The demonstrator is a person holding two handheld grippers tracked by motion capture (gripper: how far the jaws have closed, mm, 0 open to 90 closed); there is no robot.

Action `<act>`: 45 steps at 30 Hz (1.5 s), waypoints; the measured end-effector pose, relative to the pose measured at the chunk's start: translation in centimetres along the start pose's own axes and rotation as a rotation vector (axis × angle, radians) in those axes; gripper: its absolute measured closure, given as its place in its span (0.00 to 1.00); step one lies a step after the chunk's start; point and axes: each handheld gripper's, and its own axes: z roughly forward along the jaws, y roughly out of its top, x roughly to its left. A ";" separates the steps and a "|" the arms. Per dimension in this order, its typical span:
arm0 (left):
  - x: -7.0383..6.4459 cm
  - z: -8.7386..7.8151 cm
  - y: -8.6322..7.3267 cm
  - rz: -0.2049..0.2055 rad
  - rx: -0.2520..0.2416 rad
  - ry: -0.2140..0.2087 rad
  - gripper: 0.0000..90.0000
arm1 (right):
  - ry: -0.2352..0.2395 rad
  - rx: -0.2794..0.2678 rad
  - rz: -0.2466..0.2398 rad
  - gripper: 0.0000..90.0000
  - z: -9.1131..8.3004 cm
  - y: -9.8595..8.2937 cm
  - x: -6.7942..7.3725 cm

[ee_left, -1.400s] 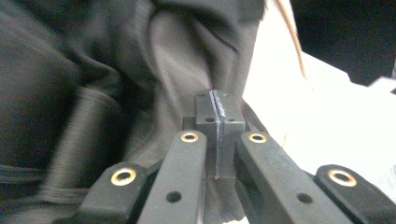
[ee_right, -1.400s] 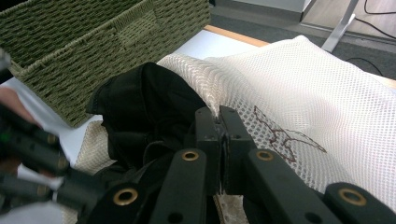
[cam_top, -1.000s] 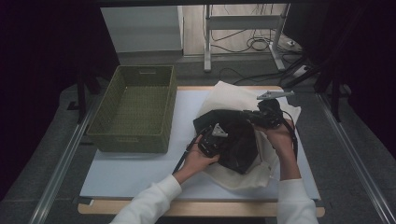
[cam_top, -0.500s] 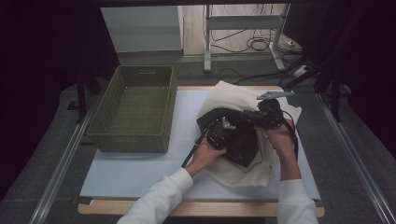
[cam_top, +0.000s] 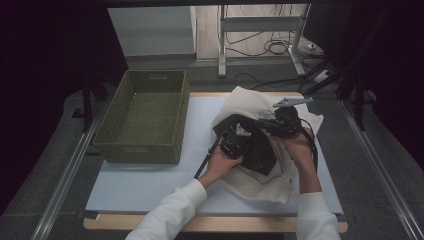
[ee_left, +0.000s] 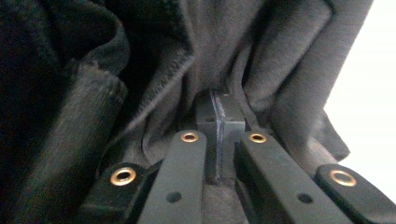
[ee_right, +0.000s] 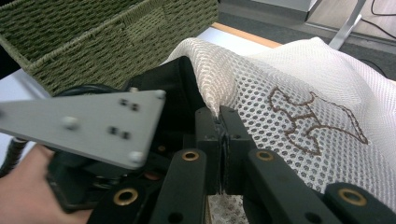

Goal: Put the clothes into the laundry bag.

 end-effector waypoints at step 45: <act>5.0 -2.5 0.5 -0.071 -0.035 0.114 1.00 | 0.009 0.001 -0.008 0.98 -0.1 0.1 0.1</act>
